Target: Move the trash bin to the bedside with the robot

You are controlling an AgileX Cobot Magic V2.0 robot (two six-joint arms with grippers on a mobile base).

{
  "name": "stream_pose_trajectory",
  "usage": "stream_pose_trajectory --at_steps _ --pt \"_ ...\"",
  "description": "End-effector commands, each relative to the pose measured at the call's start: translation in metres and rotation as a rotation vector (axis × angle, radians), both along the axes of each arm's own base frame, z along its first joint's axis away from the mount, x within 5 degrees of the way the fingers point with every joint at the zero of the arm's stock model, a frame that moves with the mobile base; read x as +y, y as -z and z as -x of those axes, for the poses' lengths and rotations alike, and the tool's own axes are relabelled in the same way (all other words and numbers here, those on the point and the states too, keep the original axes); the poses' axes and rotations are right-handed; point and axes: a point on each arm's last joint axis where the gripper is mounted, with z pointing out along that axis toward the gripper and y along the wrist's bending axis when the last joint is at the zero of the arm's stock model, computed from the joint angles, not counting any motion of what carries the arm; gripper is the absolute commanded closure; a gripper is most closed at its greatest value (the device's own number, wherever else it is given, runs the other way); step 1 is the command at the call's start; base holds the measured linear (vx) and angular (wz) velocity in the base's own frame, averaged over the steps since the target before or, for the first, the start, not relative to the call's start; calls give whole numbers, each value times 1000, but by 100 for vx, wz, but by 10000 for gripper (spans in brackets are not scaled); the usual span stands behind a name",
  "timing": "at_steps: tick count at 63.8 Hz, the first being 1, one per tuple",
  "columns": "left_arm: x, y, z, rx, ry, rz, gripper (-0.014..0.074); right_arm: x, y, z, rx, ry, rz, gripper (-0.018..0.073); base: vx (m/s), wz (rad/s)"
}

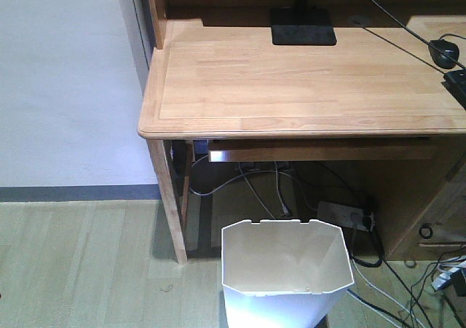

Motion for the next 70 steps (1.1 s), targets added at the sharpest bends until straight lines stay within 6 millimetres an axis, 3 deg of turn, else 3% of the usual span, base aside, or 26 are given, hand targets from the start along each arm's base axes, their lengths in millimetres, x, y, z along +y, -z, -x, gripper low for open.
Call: stream_pose_trajectory --at_steps 1,61,70 --pt "0 -5 -1 -77 4 -4 603 0 -5 1 -77 -3 14 569 0 0" --pt "0 -5 -1 -77 4 -4 603 0 -5 1 -77 -3 14 569 0 0" --pt "0 -5 -1 -77 4 -4 603 1 -12 2 -151 -5 42 569 0 0"
